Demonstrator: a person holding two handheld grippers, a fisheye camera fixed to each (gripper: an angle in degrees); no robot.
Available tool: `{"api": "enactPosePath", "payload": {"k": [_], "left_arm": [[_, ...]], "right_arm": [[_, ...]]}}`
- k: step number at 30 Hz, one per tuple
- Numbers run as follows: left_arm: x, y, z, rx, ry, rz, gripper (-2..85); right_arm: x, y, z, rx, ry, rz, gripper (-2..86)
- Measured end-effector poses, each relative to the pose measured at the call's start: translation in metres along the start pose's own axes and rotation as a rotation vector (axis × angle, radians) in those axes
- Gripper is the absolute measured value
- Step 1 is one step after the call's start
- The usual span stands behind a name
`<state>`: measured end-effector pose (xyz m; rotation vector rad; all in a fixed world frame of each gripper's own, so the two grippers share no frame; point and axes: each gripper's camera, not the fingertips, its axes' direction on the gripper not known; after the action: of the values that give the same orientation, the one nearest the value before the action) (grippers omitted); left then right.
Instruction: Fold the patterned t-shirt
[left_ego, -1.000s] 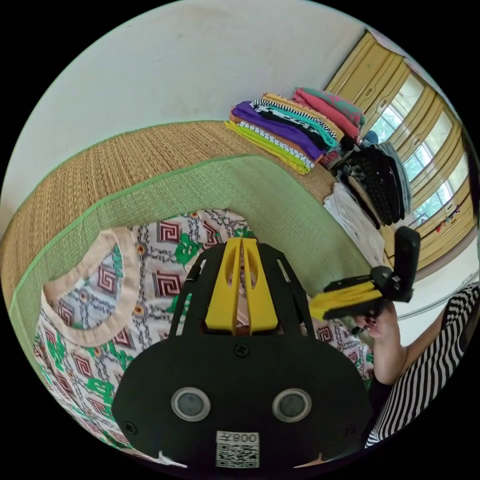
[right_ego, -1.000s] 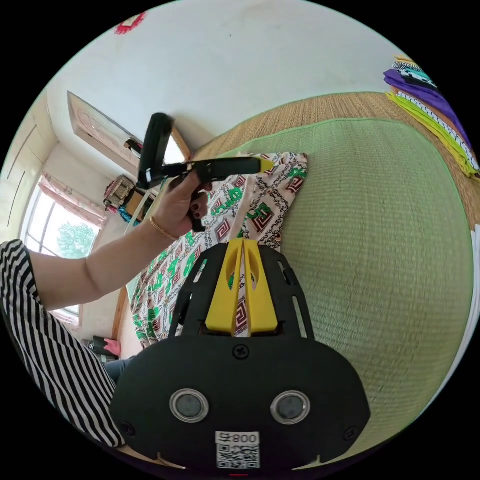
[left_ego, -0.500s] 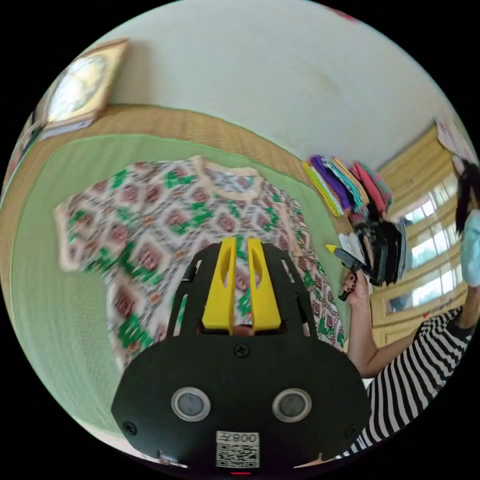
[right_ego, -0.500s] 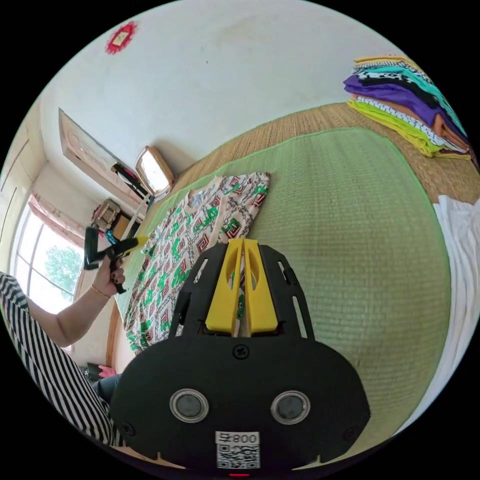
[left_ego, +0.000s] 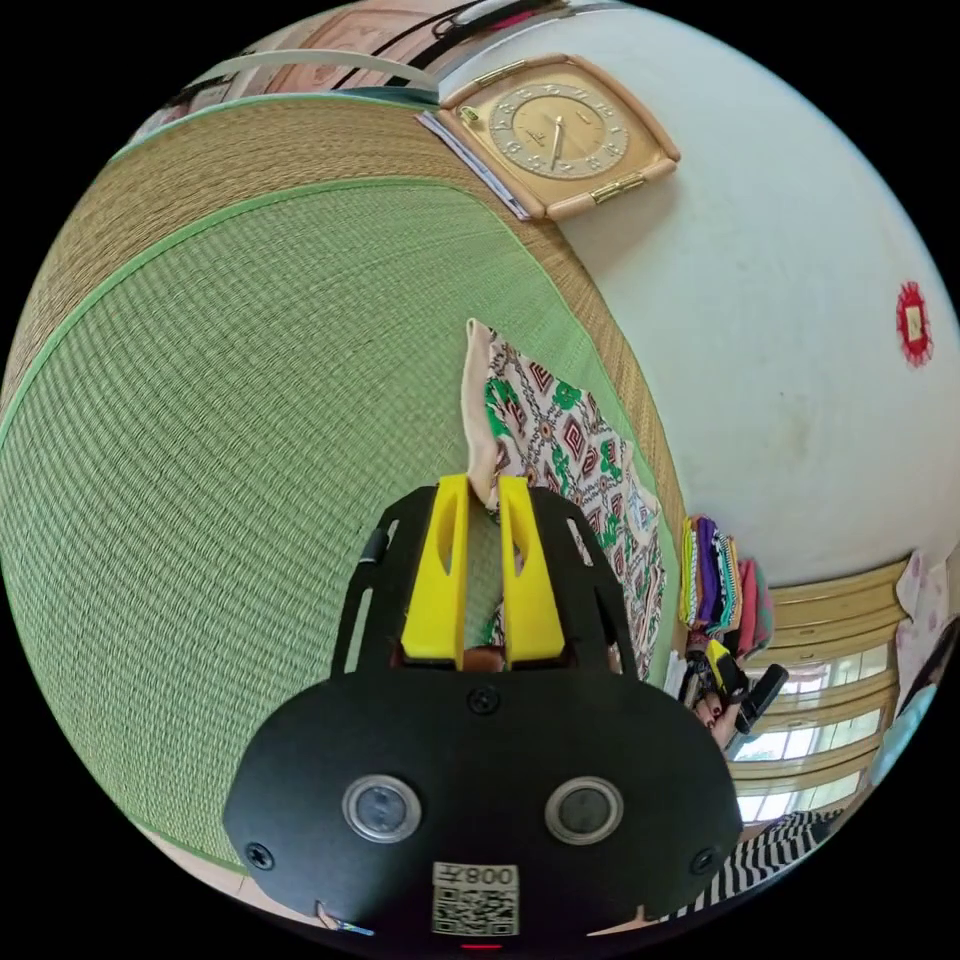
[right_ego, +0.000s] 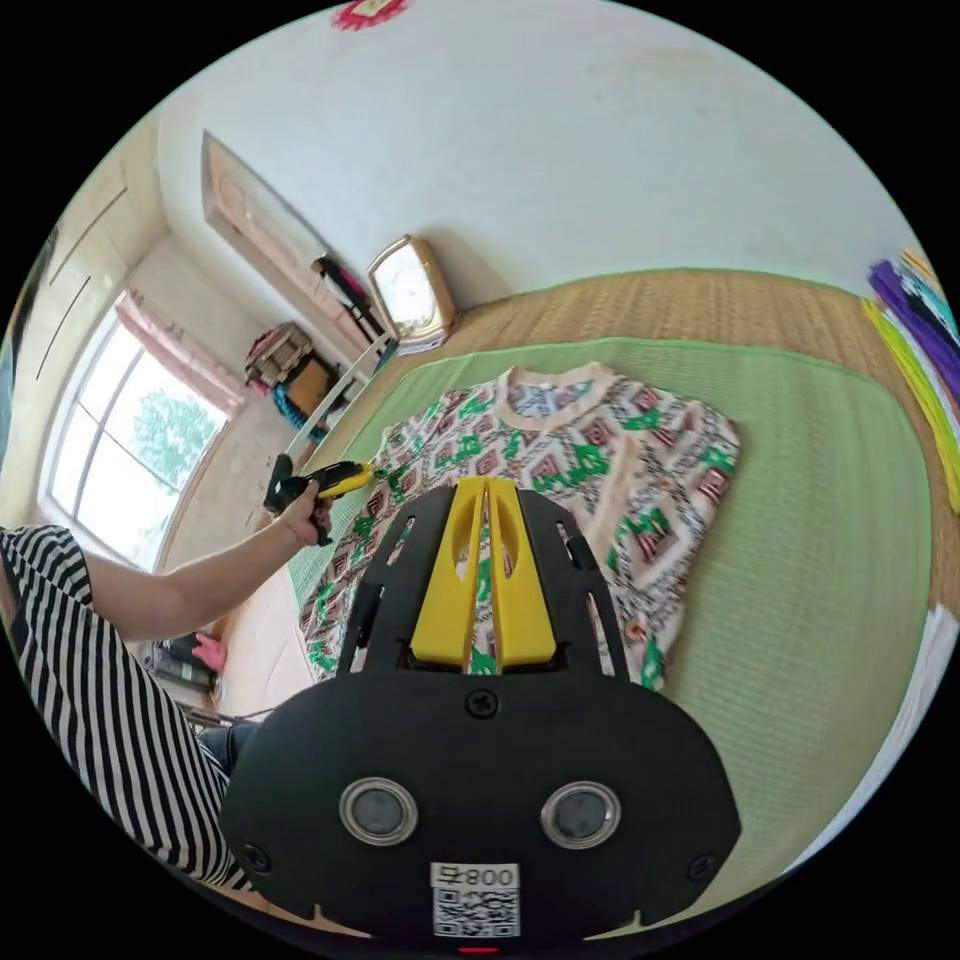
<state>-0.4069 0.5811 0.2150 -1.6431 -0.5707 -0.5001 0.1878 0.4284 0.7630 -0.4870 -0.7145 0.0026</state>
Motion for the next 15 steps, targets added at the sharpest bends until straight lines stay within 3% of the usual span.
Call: {"api": "enactPosePath", "payload": {"k": [11, 15], "left_arm": [[0.005, 0.025, -0.017, -0.023, -0.134, 0.266, 1.7], [0.006, 0.034, -0.017, -0.042, -0.156, 0.319, 1.6]], "right_arm": [[-0.149, -0.126, 0.245, -0.336, -0.028, -0.375, 6.6], [-0.194, -0.149, 0.334, -0.429, 0.061, -0.467, 7.3]]}}
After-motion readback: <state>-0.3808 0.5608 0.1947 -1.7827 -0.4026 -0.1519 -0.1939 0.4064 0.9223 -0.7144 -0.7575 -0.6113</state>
